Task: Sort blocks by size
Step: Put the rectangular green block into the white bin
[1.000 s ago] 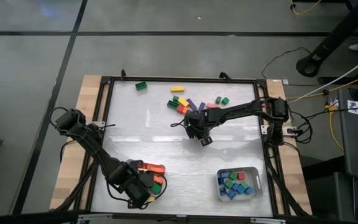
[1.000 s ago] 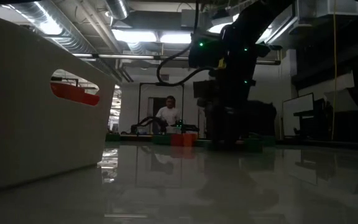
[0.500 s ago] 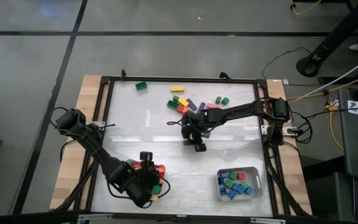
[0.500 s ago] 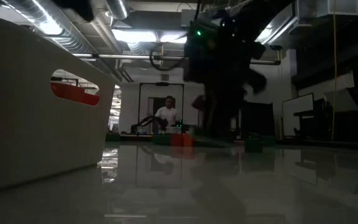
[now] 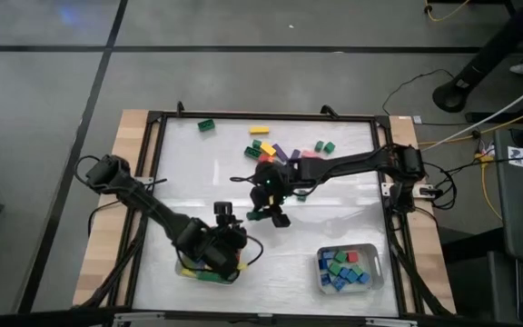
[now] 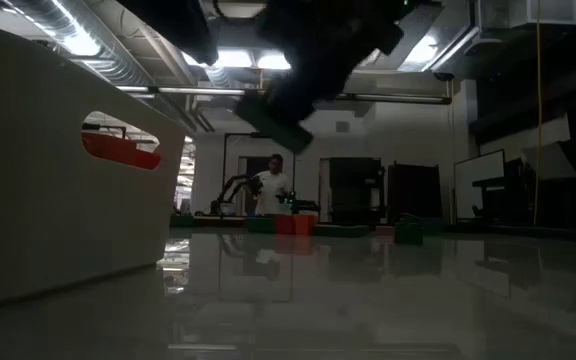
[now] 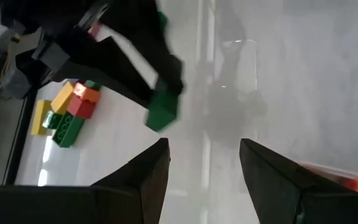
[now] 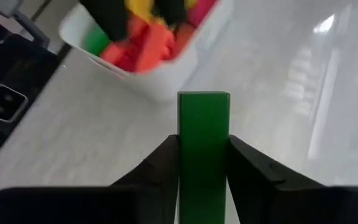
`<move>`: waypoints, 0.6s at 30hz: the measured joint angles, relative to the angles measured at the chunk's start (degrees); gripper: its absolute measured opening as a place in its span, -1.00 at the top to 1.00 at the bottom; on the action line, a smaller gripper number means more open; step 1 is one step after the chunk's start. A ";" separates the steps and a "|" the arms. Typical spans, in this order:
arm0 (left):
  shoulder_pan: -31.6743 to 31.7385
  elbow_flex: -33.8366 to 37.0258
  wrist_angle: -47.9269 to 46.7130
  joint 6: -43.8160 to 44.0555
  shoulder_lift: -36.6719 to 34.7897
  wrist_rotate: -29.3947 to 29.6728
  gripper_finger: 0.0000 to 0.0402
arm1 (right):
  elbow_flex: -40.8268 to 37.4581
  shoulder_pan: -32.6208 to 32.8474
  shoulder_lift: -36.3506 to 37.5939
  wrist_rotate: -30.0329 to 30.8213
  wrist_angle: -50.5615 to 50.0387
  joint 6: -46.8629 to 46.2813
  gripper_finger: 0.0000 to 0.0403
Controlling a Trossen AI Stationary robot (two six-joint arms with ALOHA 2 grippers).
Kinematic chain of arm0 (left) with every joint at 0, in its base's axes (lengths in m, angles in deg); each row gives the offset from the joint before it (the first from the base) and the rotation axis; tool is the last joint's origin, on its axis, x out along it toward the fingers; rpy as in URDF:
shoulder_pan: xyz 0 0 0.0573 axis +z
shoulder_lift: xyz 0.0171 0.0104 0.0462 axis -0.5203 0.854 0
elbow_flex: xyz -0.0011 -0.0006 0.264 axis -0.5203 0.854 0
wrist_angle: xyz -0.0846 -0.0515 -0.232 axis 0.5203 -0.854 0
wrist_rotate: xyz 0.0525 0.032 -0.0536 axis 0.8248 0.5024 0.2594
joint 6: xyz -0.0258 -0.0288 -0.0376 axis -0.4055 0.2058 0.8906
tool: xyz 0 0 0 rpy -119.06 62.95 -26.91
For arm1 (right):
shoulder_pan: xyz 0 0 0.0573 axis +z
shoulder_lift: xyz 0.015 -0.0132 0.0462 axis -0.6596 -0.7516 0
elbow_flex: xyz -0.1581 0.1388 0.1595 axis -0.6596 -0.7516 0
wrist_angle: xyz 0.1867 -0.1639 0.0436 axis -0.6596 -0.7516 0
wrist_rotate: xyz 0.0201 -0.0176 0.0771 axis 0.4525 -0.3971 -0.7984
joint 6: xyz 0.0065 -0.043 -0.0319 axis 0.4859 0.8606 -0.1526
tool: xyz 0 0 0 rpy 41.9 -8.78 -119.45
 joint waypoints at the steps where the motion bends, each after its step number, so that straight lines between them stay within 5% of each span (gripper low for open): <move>1: 0.61 -0.01 0.01 -0.39 0.00 0.00 0.09 | 0.40 0.42 0.04 0.00 0.22 0.02 0.42; 18: 2.88 -0.01 5.59 -16.38 0.00 -2.43 0.09 | 0.75 3.49 0.04 -1.78 3.42 -0.33 0.38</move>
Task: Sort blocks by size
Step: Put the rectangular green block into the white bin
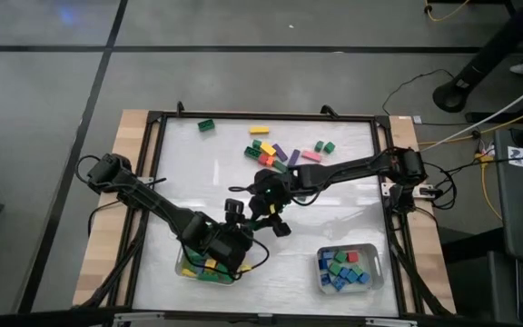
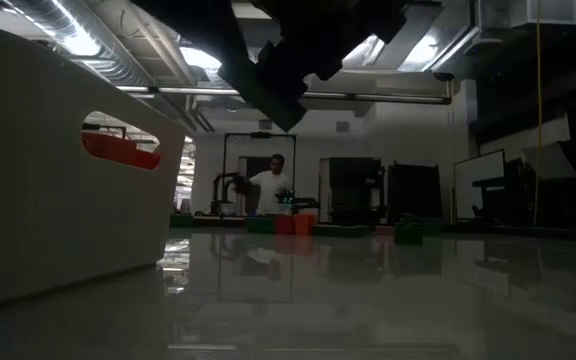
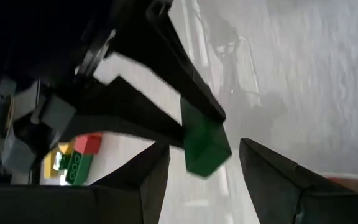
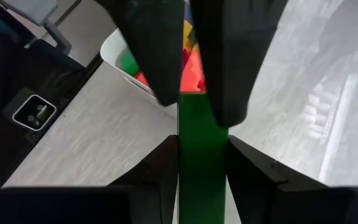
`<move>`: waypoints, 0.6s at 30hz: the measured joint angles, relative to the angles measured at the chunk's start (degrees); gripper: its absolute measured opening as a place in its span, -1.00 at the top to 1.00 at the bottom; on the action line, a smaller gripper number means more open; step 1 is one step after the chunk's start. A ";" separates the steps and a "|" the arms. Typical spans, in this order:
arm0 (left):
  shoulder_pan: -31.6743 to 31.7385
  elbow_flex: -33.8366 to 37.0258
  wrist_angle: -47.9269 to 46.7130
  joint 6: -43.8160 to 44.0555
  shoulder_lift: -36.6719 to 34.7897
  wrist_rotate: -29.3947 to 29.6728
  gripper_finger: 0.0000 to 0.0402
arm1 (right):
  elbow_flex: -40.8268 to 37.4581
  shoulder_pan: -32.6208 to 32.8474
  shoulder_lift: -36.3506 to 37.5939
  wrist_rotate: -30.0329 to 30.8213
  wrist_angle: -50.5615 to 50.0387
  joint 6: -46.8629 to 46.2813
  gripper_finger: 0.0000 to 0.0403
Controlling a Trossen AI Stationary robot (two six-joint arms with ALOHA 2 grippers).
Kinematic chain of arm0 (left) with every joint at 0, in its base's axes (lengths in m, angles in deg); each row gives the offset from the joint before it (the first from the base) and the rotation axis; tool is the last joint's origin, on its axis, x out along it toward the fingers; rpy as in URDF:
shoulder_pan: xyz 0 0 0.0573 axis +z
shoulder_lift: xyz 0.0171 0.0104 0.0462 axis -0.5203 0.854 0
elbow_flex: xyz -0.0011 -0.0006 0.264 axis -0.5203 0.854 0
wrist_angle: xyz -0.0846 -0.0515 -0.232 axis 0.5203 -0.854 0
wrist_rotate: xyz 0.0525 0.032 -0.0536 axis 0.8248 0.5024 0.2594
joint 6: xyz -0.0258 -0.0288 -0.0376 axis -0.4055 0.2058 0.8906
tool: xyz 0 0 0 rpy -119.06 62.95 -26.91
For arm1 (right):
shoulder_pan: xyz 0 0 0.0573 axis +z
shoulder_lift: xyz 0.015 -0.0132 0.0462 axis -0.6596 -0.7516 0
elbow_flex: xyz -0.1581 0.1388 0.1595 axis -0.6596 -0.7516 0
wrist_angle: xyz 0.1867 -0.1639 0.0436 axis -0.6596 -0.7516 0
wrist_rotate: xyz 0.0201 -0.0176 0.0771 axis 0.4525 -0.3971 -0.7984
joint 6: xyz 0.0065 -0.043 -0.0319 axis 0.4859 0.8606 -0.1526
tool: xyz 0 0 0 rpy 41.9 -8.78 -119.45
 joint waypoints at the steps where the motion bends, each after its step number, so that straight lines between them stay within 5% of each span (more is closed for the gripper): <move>1: 0.01 0.00 0.47 -0.55 0.00 -0.04 0.09 | 0.00 0.00 0.00 -0.26 0.07 -0.04 0.38; 10: 0.02 0.00 0.39 -4.32 0.00 -1.68 0.15 | 0.00 0.00 0.00 -4.58 2.33 -0.24 0.38; 18: 0.00 0.00 0.39 -5.78 -0.02 -1.46 0.62 | 0.00 0.00 0.02 -5.29 2.73 -0.22 0.37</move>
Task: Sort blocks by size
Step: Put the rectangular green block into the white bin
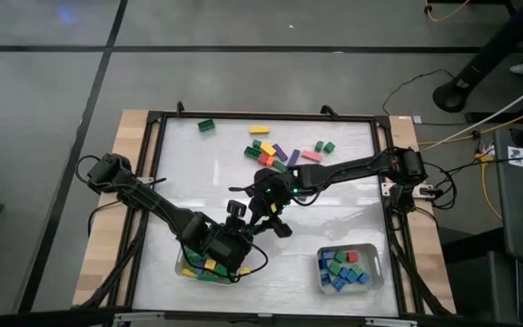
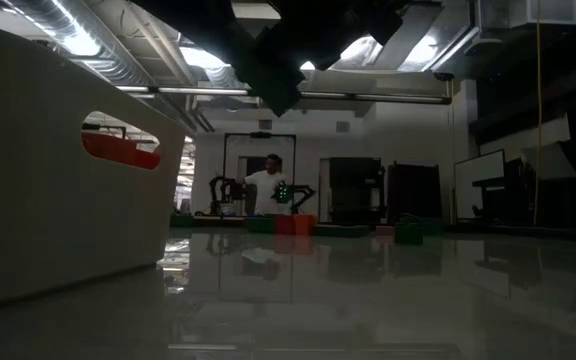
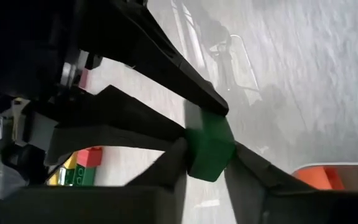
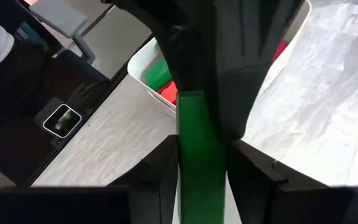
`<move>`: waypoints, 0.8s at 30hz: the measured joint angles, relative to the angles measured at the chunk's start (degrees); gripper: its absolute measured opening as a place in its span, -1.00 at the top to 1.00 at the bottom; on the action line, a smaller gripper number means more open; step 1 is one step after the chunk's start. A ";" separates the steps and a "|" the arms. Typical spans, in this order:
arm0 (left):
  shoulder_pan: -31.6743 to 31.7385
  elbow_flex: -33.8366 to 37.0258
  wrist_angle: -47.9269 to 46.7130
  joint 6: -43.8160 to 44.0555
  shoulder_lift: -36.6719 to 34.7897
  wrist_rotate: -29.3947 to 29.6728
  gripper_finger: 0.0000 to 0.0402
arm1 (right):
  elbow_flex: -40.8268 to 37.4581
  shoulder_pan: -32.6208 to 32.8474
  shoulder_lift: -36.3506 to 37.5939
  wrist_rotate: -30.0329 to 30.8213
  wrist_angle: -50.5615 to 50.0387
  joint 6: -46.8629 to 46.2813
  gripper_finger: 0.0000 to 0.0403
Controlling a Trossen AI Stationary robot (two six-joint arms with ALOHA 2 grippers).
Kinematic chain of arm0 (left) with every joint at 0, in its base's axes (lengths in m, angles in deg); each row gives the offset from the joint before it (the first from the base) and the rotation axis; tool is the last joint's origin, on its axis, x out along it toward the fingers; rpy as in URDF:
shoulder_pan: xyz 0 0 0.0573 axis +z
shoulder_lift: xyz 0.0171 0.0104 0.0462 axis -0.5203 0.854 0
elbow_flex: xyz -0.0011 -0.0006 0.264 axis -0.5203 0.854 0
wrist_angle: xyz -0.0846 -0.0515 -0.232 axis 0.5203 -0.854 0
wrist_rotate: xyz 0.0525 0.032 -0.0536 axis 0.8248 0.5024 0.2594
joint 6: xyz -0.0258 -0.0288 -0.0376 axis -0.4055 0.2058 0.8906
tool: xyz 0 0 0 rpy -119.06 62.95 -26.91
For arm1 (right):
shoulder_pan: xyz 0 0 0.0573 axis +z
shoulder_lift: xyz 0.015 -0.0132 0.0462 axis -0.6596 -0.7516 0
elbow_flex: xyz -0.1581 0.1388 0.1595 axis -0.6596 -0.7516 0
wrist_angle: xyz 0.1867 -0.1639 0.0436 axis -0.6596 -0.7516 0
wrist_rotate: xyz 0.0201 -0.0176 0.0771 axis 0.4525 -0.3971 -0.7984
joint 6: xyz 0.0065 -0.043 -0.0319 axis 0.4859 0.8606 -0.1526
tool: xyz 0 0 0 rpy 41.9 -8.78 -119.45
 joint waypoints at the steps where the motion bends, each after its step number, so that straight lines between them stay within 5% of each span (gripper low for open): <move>1: 0.00 0.00 0.05 -0.12 -0.02 -0.07 0.69 | 0.00 0.00 0.00 -0.22 0.00 0.00 0.37; 8: -0.01 0.00 -0.14 0.15 -0.02 -0.32 0.80 | 0.00 0.37 0.03 0.27 -0.01 0.00 0.37; 15: -1.28 0.02 -0.85 1.55 -0.04 -1.66 0.80 | 0.06 1.92 0.11 7.21 0.11 -1.39 0.37; 24: -4.28 0.02 -3.72 11.83 -0.17 -4.52 0.80 | 0.09 1.78 0.13 10.67 -0.11 -5.04 0.37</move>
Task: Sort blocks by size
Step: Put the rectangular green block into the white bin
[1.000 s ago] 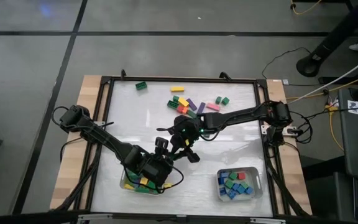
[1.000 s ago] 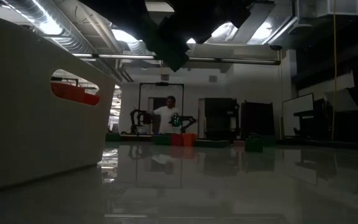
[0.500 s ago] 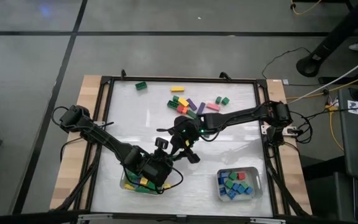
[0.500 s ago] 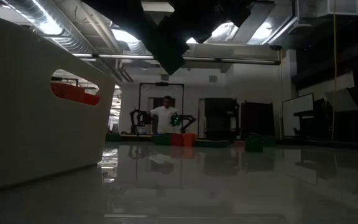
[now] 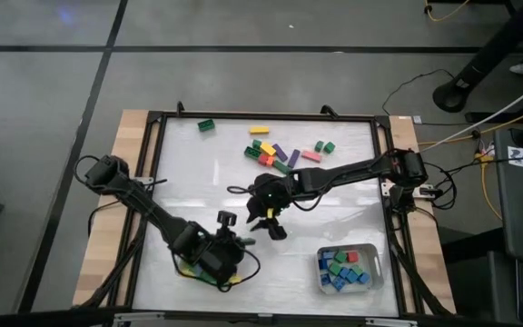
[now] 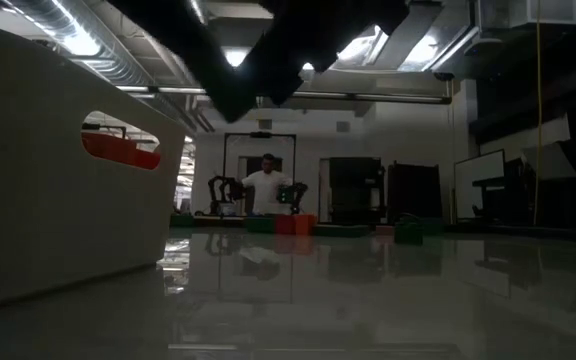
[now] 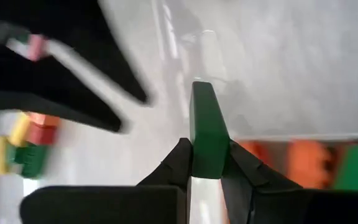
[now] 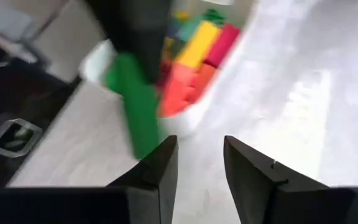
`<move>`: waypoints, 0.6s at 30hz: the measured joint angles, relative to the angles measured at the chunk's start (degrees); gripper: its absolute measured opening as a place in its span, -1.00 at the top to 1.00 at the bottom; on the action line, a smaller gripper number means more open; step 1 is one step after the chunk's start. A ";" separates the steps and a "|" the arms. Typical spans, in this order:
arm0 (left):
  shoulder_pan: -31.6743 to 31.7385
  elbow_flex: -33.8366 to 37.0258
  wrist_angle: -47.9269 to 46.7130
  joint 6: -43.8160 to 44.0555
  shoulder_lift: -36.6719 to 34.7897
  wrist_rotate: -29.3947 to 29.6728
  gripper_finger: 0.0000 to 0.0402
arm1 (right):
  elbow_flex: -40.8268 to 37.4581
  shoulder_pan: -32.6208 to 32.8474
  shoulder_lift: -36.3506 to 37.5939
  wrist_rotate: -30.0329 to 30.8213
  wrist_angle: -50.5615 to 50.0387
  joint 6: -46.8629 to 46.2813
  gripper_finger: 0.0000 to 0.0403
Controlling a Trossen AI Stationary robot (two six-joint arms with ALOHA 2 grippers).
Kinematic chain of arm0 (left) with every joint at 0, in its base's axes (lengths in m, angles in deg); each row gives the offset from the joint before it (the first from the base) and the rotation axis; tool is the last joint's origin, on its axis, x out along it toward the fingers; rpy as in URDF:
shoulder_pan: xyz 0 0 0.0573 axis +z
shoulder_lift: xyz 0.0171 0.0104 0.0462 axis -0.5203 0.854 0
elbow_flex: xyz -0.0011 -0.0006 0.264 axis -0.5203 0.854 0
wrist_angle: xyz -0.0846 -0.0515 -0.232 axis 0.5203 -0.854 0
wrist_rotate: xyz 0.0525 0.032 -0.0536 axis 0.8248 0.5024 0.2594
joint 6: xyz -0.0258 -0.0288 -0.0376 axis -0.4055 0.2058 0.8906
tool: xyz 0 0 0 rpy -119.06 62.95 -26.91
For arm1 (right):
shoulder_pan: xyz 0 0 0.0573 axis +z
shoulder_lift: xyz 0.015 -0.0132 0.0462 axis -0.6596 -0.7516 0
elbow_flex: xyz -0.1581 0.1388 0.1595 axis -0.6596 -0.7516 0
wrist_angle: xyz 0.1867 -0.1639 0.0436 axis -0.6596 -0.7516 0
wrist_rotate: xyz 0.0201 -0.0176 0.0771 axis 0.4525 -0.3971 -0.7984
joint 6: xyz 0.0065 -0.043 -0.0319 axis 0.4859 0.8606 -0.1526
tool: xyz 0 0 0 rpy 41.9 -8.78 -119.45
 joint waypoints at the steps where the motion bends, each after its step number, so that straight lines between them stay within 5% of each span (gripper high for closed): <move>1: -0.42 0.00 -0.15 1.32 0.00 -0.73 0.80 | 0.00 -0.01 0.00 1.40 0.02 -0.22 0.37; 18: -10.62 -0.01 -3.07 25.02 -2.70 -5.25 0.78 | 0.00 0.02 0.00 10.96 -16.85 -0.31 0.37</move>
